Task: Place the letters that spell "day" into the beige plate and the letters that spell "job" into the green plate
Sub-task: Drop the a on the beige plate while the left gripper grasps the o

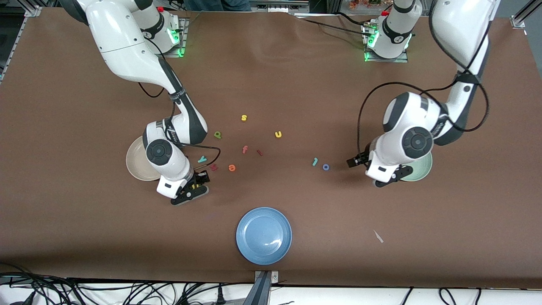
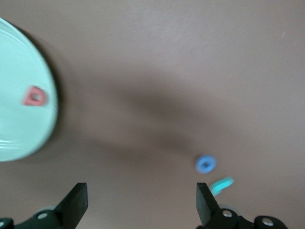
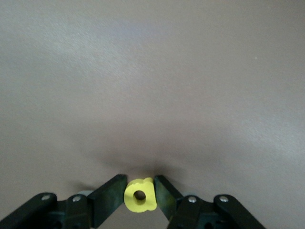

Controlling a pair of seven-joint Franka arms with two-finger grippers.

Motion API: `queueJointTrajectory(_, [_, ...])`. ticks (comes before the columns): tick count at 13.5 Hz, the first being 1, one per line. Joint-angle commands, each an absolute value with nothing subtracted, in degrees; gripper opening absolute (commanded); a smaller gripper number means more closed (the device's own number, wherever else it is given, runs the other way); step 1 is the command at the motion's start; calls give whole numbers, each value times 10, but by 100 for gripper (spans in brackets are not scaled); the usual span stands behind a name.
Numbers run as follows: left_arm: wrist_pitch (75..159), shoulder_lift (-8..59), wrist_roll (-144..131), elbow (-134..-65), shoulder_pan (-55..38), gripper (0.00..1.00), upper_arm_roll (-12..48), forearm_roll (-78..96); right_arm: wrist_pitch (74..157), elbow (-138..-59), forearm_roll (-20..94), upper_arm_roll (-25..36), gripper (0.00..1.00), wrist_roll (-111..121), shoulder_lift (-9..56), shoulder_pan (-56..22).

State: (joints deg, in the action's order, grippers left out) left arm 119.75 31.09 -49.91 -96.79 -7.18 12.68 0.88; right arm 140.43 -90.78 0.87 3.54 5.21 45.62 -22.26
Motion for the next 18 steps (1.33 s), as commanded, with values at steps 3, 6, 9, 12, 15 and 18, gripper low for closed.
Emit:
queueJointTrajectory(3, [1301,379,-670,-937,-115,99,120,17,1300,-921,10,32,30,132,385,-183])
queueJointTrajectory(6, [1303,404,-739,-936,-136,99,117,12,1235,-932,23,32,30,205,339,-153])
queueJointTrajectory(9, [1333,415,-778,-937,-149,93,111,-21,1244,-1044,22,32,33,242,259,-117])
queueJointTrajectory(12, [1336,440,-780,-936,-169,84,110,-22,1307,-1190,18,32,38,240,170,-104])
queueJointTrajectory(15, [1336,440,-775,-936,-167,68,110,-23,1322,-1253,18,33,68,237,137,-93])
queueJointTrajectory(18, [1336,440,-772,-936,-164,61,110,-30,1322,-1235,23,31,74,228,150,-94])
